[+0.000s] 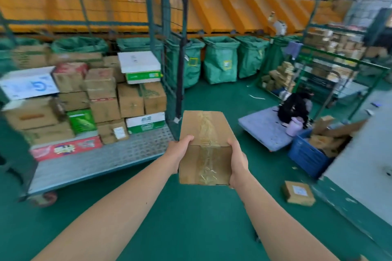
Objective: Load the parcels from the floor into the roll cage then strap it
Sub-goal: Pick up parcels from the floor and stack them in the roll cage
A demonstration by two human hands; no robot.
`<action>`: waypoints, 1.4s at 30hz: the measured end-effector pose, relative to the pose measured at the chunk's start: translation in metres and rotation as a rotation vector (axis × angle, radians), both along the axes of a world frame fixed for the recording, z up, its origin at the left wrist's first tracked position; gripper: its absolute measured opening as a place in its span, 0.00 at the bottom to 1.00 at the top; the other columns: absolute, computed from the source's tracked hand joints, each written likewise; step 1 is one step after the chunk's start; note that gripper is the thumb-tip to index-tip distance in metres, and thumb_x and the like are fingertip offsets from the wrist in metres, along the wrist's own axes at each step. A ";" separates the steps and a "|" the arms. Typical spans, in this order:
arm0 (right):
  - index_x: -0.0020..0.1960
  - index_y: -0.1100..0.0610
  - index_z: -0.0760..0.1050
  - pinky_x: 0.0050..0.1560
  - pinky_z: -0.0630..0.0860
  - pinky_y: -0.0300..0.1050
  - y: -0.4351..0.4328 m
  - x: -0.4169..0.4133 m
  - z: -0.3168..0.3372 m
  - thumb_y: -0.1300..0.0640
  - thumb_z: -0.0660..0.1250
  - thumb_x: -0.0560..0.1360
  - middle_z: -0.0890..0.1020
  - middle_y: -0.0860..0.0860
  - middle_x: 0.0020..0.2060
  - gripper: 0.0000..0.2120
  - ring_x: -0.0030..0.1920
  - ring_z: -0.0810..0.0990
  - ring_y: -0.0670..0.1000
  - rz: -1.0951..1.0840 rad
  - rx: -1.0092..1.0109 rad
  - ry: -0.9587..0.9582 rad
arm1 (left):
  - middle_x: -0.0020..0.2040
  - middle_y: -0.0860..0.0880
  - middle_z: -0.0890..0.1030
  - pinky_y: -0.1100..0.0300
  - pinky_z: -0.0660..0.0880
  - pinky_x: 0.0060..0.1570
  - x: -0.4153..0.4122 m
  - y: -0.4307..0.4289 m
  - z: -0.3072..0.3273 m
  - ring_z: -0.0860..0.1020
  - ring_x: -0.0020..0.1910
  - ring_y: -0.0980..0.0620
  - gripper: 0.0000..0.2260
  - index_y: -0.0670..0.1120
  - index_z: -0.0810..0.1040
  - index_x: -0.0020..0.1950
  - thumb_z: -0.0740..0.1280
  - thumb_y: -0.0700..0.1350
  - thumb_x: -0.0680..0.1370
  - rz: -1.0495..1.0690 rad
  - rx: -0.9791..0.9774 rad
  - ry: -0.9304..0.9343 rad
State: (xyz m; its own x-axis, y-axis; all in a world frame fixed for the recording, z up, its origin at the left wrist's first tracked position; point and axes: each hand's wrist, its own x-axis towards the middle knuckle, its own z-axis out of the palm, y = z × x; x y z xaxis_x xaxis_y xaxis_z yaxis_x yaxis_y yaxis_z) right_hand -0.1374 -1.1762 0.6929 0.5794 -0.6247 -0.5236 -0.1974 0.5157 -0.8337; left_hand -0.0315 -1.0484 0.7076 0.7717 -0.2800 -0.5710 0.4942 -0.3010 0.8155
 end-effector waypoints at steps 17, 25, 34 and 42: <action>0.65 0.52 0.70 0.55 0.66 0.52 0.095 0.281 0.030 0.33 0.65 0.69 0.76 0.52 0.60 0.32 0.57 0.74 0.57 0.175 -0.021 0.008 | 0.74 0.46 0.67 0.30 0.62 0.66 0.245 0.133 0.033 0.66 0.71 0.37 0.53 0.55 0.64 0.75 0.58 0.82 0.56 0.140 -0.105 0.085; 0.72 0.51 0.67 0.65 0.65 0.59 0.093 0.390 0.029 0.28 0.65 0.60 0.71 0.52 0.69 0.46 0.65 0.70 0.59 0.255 -0.049 0.073 | 0.77 0.43 0.61 0.32 0.61 0.68 0.338 0.137 0.034 0.62 0.74 0.36 0.59 0.54 0.59 0.78 0.60 0.84 0.54 0.178 -0.136 0.116; 0.78 0.50 0.59 0.71 0.62 0.60 0.027 0.553 0.015 0.27 0.67 0.64 0.65 0.52 0.75 0.50 0.71 0.66 0.59 0.302 -0.062 0.060 | 0.73 0.41 0.65 0.38 0.65 0.67 0.479 0.075 0.021 0.66 0.70 0.37 0.49 0.48 0.60 0.76 0.63 0.77 0.64 0.268 -0.146 0.212; 0.79 0.50 0.33 0.69 0.51 0.79 -0.021 0.697 -0.007 0.24 0.76 0.44 0.44 0.50 0.80 0.80 0.78 0.51 0.65 0.482 -0.063 0.245 | 0.60 0.41 0.73 0.35 0.68 0.64 0.596 0.013 -0.003 0.71 0.61 0.37 0.42 0.46 0.64 0.66 0.64 0.76 0.66 0.337 -0.188 0.328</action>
State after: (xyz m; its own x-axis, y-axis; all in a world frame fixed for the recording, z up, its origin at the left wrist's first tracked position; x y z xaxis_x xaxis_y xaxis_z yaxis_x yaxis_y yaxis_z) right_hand 0.5592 -1.1974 0.6862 0.6735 -0.3530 -0.6494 -0.5915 0.2695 -0.7599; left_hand 0.5649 -1.0355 0.7048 0.6253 -0.1672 -0.7622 0.7779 0.0561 0.6259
